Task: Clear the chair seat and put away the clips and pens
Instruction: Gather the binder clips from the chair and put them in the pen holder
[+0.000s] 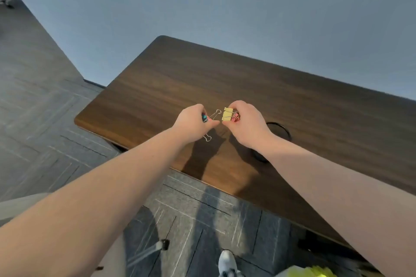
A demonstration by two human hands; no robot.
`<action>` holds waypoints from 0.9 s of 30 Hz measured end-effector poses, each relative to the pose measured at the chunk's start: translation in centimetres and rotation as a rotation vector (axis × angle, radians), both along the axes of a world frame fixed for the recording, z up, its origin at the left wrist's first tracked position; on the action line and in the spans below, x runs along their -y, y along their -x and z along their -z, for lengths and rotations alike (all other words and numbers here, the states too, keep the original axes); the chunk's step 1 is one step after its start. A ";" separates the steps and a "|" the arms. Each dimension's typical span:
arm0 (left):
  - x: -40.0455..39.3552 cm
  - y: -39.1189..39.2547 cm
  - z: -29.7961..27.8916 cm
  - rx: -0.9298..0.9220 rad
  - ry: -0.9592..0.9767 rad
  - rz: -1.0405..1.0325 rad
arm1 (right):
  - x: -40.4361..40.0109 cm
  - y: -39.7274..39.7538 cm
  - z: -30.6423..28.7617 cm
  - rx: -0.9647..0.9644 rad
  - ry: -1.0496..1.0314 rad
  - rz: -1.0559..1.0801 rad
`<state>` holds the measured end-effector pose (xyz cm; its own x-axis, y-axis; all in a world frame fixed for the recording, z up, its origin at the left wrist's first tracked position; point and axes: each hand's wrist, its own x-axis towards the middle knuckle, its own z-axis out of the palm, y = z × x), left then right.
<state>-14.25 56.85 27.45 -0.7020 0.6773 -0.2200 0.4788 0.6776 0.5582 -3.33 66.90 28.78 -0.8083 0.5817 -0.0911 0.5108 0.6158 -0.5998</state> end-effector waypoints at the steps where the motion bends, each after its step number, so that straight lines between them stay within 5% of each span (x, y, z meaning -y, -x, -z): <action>1: -1.7 -0.5 -0.6 -0.011 -0.002 0.026 | -1.5 -0.7 -0.6 0.002 -0.007 0.012; 11: -11.9 -6.3 0.4 0.019 0.108 0.219 | -10.0 -7.1 0.8 0.269 0.042 0.080; 27: -14.3 -9.3 3.5 -0.008 0.236 0.261 | -11.3 -7.8 3.8 0.334 0.064 0.011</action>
